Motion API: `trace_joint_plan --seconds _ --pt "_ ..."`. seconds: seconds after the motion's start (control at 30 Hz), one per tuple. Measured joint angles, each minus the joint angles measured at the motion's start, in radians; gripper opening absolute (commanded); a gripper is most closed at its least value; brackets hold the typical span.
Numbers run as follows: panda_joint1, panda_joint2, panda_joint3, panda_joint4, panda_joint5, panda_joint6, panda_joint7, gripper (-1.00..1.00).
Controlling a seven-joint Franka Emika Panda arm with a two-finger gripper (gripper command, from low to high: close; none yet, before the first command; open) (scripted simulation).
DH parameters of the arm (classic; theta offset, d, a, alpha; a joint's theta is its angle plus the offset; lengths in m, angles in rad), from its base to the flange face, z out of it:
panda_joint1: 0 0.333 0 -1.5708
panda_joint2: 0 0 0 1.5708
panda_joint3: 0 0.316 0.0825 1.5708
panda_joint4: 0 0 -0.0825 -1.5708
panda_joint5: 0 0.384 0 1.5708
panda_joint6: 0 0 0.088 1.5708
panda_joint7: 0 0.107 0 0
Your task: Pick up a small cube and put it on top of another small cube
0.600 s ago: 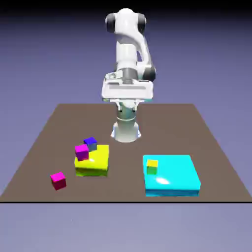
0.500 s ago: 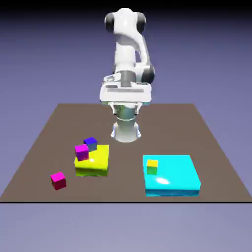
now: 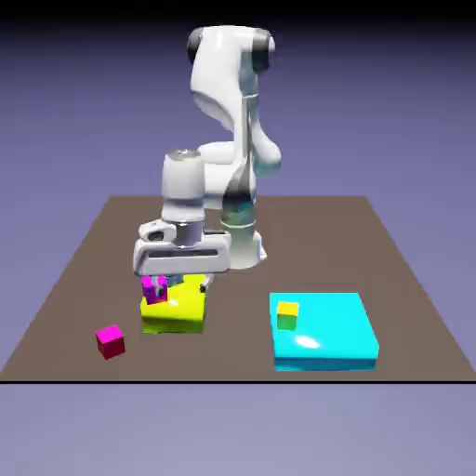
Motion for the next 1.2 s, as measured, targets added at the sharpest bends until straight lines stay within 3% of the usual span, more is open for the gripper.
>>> trace_joint_plan --seconds 0.5,0.67,0.7,0.93,1.2 --pt "0.11 0.543 -0.328 0.34 0.017 -0.324 -0.446 0.0" --pt "0.034 0.653 -0.261 0.331 0.065 -0.201 -0.466 0.0" --pt "0.027 0.663 -0.255 0.331 0.069 -0.189 -0.468 -1.0" --pt "0.084 0.516 -0.281 0.332 0.031 -0.337 -0.427 -1.0" --pt "-0.041 0.256 -0.234 0.258 -0.034 -0.52 -0.079 -1.0"
